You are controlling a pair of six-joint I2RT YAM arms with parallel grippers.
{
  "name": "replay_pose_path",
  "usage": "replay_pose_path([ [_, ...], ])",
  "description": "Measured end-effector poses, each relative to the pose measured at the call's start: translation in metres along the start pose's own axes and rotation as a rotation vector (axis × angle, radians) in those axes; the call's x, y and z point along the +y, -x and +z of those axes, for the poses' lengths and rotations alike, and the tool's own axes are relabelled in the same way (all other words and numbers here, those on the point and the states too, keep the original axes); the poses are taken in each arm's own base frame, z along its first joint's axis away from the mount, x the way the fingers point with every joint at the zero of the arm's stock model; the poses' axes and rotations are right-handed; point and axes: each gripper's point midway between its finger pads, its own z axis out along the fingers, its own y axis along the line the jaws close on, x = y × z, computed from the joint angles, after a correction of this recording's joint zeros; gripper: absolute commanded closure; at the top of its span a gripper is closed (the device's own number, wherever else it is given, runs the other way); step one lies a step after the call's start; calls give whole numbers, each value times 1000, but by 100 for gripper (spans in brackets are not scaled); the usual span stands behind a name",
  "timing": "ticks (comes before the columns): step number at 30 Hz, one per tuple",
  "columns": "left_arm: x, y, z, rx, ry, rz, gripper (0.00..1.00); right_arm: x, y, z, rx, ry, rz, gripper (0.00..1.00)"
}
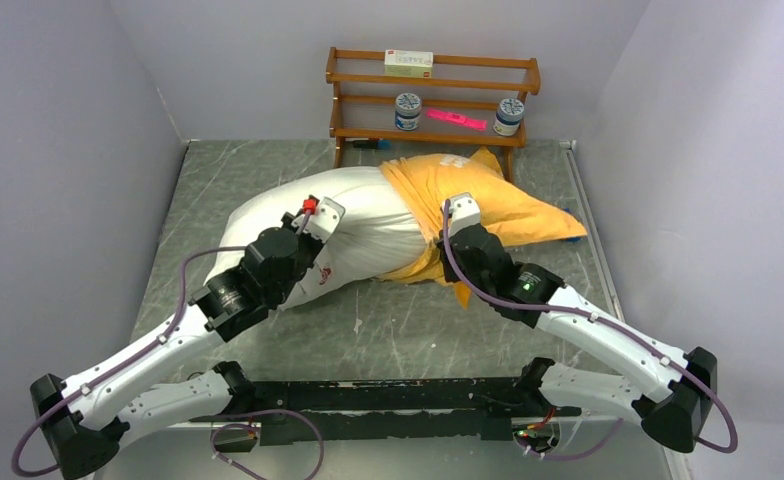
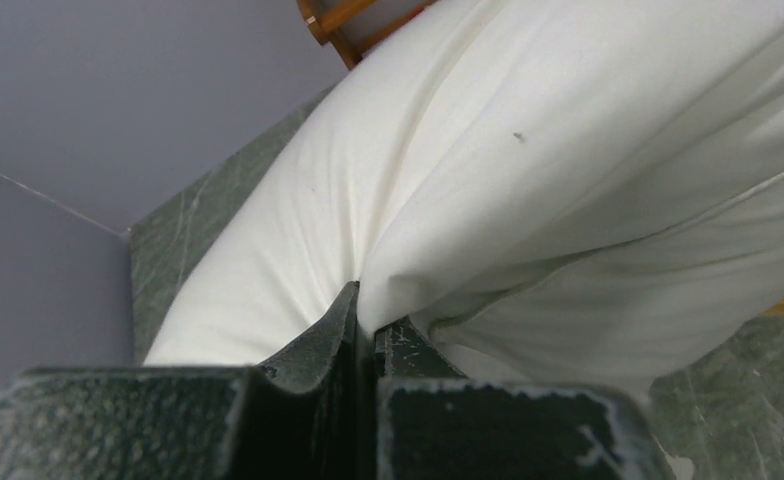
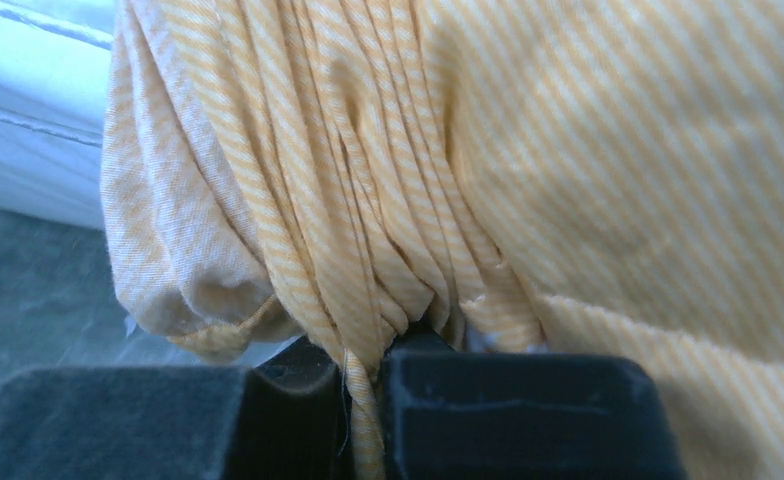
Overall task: Remove the pillowcase from the pillow
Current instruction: Remove the pillow from the pillowcase.
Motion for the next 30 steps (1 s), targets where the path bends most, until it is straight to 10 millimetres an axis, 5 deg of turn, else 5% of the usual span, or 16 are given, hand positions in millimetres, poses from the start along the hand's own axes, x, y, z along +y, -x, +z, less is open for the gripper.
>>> replay_pose_path([
  [6, -15, -26, -13, -11, -78, -62, 95, 17, -40, -3, 83, 118, 65, 88],
  [10, -26, -31, -22, -42, -160, -105, 95, 30, -58, -7, 150, 195, 109, 68],
  [18, -55, -37, -34, -72, -338, -139, 87, 40, -77, -27, 250, 289, 111, 43],
  [30, -61, -24, -58, -115, -435, -234, 39, 40, -24, -59, 187, 349, 63, 27],
])
